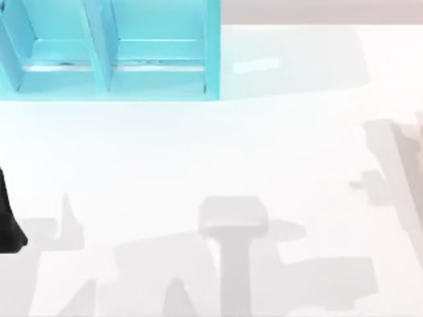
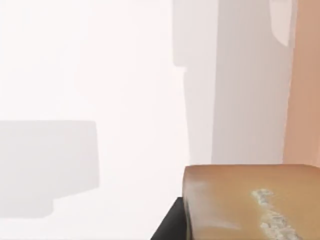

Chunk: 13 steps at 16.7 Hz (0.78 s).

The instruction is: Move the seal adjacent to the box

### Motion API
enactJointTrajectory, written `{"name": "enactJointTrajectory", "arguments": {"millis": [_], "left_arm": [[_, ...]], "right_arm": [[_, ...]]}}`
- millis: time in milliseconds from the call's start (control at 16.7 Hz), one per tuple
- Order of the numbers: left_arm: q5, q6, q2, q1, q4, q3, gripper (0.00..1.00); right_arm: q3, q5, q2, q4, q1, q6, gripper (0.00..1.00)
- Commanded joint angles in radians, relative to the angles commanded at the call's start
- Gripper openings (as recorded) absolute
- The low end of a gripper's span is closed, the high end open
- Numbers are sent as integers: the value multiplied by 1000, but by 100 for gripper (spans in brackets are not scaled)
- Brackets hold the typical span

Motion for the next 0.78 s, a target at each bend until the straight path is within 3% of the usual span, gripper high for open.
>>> {"name": "enactJointTrajectory", "arguments": {"millis": [480, 780], "left_arm": [[0, 0, 0, 0, 0, 0, 100], [0, 0, 0, 0, 0, 0, 100]], "right_arm": [[-167, 0, 16, 187, 0, 1, 0], [-177, 1, 20, 199, 1, 2, 0]]}}
